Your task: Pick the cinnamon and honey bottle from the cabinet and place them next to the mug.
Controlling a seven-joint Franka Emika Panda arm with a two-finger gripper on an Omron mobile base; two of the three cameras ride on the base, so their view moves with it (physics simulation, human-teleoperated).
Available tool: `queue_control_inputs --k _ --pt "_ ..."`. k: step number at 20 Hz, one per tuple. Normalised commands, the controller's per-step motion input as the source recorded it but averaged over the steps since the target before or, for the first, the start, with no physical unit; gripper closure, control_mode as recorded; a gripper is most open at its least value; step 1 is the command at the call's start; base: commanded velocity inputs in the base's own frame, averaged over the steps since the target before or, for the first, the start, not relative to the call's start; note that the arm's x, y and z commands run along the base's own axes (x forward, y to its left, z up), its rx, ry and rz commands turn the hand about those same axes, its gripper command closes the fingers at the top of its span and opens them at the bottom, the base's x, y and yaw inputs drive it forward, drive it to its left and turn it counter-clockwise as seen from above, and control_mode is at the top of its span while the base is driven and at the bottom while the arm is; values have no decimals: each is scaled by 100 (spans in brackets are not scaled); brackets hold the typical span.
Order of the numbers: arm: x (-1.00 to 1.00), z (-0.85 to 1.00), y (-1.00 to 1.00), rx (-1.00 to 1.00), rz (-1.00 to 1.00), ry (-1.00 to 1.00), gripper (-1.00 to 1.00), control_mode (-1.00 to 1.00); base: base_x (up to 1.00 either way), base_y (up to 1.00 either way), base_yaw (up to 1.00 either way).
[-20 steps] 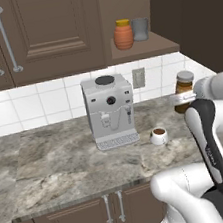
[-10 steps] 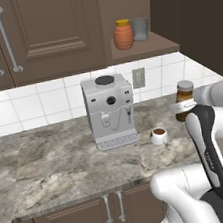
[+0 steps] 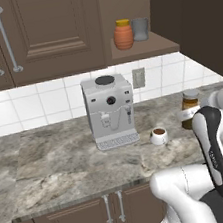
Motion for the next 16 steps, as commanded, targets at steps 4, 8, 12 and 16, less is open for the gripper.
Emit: queue_control_inputs --k 4,8,12,16 --pt "-12 -36 -23 0 0 -5 100 -100 0 0 0" --pt "-8 -31 -25 0 0 -6 100 -100 0 0 0" --pt "0 -30 -41 0 7 -3 100 -100 0 0 0" --pt "0 -13 -48 0 20 -1 100 -100 0 0 0"
